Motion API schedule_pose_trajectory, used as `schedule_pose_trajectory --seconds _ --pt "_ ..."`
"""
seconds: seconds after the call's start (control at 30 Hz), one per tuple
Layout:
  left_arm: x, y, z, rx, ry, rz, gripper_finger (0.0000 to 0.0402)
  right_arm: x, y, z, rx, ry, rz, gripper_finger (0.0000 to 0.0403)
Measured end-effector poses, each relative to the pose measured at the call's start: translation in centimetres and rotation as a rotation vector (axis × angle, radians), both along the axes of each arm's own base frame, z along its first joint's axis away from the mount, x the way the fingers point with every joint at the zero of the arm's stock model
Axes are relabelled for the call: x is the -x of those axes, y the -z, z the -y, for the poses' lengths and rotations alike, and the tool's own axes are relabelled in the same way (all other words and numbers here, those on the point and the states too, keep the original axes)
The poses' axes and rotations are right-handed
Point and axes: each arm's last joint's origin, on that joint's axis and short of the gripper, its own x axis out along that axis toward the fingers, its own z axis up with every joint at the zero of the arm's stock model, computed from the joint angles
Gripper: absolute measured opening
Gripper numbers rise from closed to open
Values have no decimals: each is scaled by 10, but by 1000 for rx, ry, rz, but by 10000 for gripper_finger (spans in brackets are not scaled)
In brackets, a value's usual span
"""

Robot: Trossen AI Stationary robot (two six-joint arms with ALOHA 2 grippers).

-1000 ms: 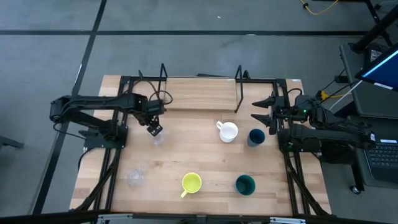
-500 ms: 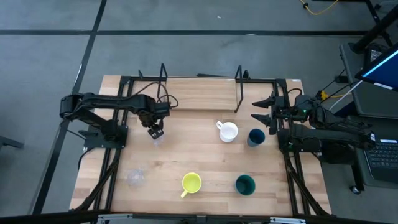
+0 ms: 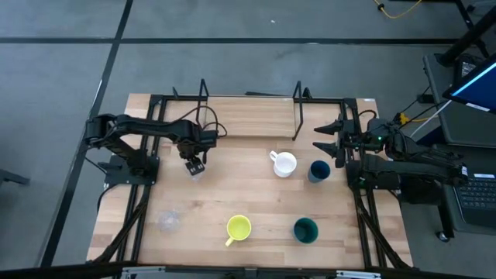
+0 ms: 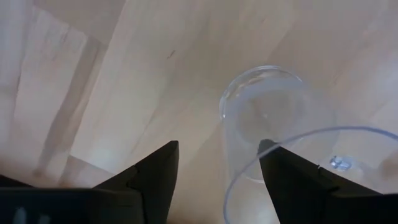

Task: Stack small to large cups/mugs on shelf
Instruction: Put the top transparent mug on the shelf

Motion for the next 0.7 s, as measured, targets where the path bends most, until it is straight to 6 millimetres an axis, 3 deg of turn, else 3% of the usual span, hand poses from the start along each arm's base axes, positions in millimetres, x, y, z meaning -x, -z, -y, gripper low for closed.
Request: schedule_pose_trajectory --seconds 0.2,0.5,0.7 --pt "0 1 0 -9 2 -5 156 0 0 0 0 0 0 282" --pt "0 1 0 -7 -68 -7 17 0 -1 0 1 1 6 282" --pt "2 -2 2 -12 -76 -12 3 0 -1 0 -2 2 7 282"
